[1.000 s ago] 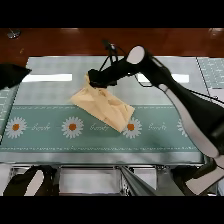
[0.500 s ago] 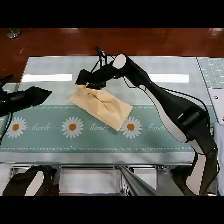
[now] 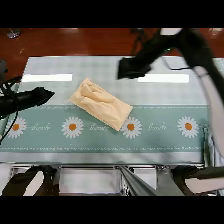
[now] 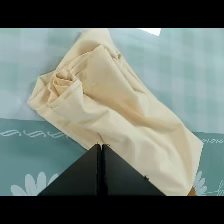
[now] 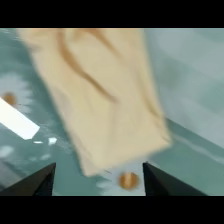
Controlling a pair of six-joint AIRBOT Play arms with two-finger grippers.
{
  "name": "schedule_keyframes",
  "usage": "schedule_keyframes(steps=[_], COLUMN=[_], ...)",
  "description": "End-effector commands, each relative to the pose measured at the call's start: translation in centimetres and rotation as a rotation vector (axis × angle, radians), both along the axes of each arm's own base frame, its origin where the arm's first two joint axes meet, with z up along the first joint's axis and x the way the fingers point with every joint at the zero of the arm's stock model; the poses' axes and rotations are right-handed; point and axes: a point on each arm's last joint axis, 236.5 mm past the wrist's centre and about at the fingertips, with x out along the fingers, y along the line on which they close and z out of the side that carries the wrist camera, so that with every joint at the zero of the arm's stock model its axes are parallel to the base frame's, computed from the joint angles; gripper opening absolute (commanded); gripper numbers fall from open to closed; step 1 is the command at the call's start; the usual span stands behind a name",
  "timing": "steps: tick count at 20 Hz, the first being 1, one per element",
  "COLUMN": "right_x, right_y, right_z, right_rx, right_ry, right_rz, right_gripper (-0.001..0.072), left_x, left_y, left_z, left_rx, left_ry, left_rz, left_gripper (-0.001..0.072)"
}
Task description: Fold the shirts.
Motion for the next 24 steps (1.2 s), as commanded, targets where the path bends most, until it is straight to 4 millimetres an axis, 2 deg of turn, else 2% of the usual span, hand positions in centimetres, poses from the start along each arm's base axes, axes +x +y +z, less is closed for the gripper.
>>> schedule_keyframes(steps=[1, 2, 3, 4, 6, 7, 9, 11, 15, 20, 22, 23, 24], right_x=[-4.9, -6.9, -9.0, -10.4, -12.3, -13.3, -14.7, -14.0, -11.8, -8.1, -7.8, -7.8, -7.6], right_y=[-16.8, -16.7, -15.1, -12.4, -6.4, -4.8, -2.5, -0.9, 0.9, 4.6, 5.6, 6.1, 6.5], right_z=[1.9, -0.4, -4.1, -7.3, -12.2, -14.2, -17.1, -18.3, -21.2, -21.5, -21.9, -21.9, -21.9], right_rx=[-0.411, -0.326, -0.177, 0.006, 0.384, 0.46, 0.45, 0.435, 0.39, 0.438, 0.433, 0.431, 0.431], right_ry=[-0.21, -0.221, -0.193, -0.147, -0.008, 0.071, 0.167, 0.186, 0.244, 0.261, 0.299, 0.314, 0.32], right_rz=[-0.438, -0.523, -0.617, -0.684, -0.799, -0.83, -0.776, -0.729, -0.709, -0.62, -0.593, -0.57, -0.551], right_gripper=[0.0621, 0.0621, 0.062, 0.062, 0.0613, 0.0613, 0.0613, 0.0613, 0.0613, 0.0613, 0.0612, 0.06, 0.0486], left_x=[0.3, 0.3, 0.2, 0.1, -0.2, -0.3, -0.7, -1.0, -1.2, -1.2, -1.3, -1.4, -1.5], left_y=[0.1, 0.1, 0.1, 0.1, 0.0, 0.0, 0.0, -0.1, -0.2, -0.2, -0.2, -0.3, -0.4], left_z=[-0.9, -1.2, -1.5, -1.9, -2.5, -2.8, -3.5, -4.1, -4.5, -4.5, -4.5, -4.6, -4.6], left_rx=[0.011, 0.015, 0.013, 0.012, 0.009, 0.008, 0.005, 0.002, -0.002, -0.002, -0.003, -0.005, -0.006], left_ry=[0.014, 0.019, 0.029, 0.036, 0.05, 0.06, 0.076, 0.09, 0.102, 0.102, 0.107, 0.11, 0.115], left_rz=[-0.009, -0.015, -0.015, -0.015, -0.014, -0.014, -0.015, -0.016, -0.014, -0.014, -0.018, -0.022, -0.026], left_gripper=[0.0032, 0.0032, 0.0032, 0.0032, 0.0032, 0.0033, 0.0032, 0.0032, 0.0032, 0.0032, 0.0032, 0.0032, 0.0033])
